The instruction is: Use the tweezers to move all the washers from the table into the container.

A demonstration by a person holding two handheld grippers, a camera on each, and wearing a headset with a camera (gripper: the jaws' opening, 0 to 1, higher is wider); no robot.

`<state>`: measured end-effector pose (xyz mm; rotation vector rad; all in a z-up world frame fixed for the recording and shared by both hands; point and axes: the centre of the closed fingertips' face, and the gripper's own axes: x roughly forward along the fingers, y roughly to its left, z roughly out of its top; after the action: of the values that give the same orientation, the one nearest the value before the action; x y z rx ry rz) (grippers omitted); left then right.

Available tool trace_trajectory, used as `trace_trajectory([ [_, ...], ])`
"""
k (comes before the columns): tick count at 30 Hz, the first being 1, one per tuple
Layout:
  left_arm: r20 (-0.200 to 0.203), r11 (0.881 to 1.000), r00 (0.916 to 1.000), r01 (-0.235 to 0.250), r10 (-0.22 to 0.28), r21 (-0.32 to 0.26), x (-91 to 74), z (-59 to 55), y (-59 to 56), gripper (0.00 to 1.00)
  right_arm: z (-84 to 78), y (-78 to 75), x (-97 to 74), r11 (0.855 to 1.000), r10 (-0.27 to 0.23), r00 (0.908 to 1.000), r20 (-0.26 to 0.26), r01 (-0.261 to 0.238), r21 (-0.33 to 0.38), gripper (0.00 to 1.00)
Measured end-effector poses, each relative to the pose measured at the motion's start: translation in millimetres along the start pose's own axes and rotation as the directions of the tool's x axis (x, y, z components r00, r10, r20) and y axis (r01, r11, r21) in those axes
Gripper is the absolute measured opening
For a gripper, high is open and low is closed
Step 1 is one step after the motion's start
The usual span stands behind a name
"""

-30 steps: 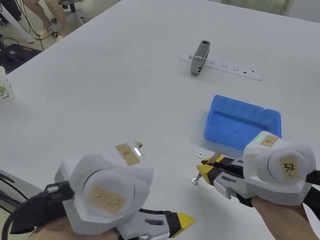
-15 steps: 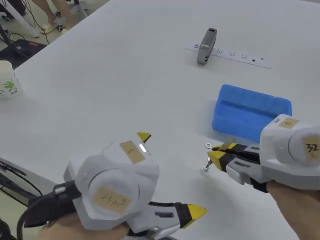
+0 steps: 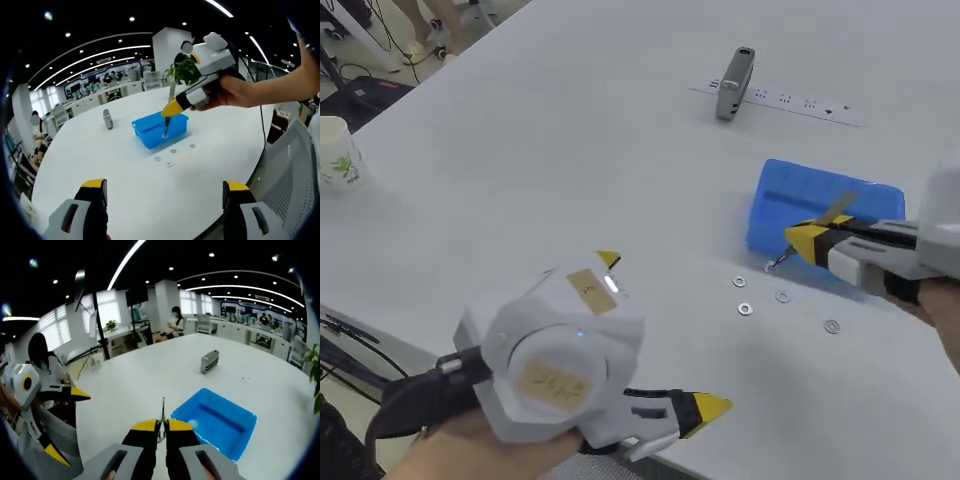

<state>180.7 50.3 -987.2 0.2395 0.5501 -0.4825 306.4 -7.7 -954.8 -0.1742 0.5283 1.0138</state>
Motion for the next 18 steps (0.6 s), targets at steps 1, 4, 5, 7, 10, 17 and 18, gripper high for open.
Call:
trace_trajectory([
  [1, -0.002, 1.0, 1.0, 0.002, -0.002, -0.001, 0.2, -0.2, -0.5, 0.98, 2.5, -2.7, 0.5, 1.0, -0.008, 1.0, 0.004, 0.008, -0.003, 0.01],
  [4, 0.001, 1.0, 1.0, -0.005, 0.005, 0.003, -0.2, 0.5, 1.1, 0.98, 11.8, -12.1, 2.1, 0.999, -0.034, 0.9992, 0.023, 0.035, -0.013, 0.01],
  [5, 0.0, 1.0, 1.0, -0.005, 0.005, -0.003, -0.1, 0.3, 1.6, 0.97, 15.2, -15.8, 3.1, 0.999, -0.042, 0.9988, 0.027, 0.042, -0.013, 0.01],
  [7, 0.001, 1.0, 1.0, -0.008, 0.008, -0.004, -0.4, 0.5, 2.3, 0.97, 21.4, -21.6, 4.6, 0.998, -0.057, 0.9976, 0.038, 0.058, -0.02, 0.01],
  [10, 0.002, 1.0, 1.0, -0.004, 0.004, 0.0, -0.5, 0.6, 1.0, 0.96, 28.3, -28.4, 8.1, 0.997, -0.07, 0.9967, 0.042, 0.071, -0.035, 0.01],
  [17, -0.004, 1.0, 0.9999, -0.01, 0.01, 0.006, -0.8, -0.8, 2.2, 0.96, 32.6, -41.4, 24.5, 0.995, -0.089, 0.9954, 0.037, 0.09, -0.037, 0.01],
  [18, -0.003, 1.0, 0.9999, -0.01, 0.01, 0.005, -0.8, -0.7, 2.4, 0.96, 30.5, -43.4, 28.9, 0.995, -0.092, 0.9953, 0.03, 0.093, -0.033, 0.01],
])
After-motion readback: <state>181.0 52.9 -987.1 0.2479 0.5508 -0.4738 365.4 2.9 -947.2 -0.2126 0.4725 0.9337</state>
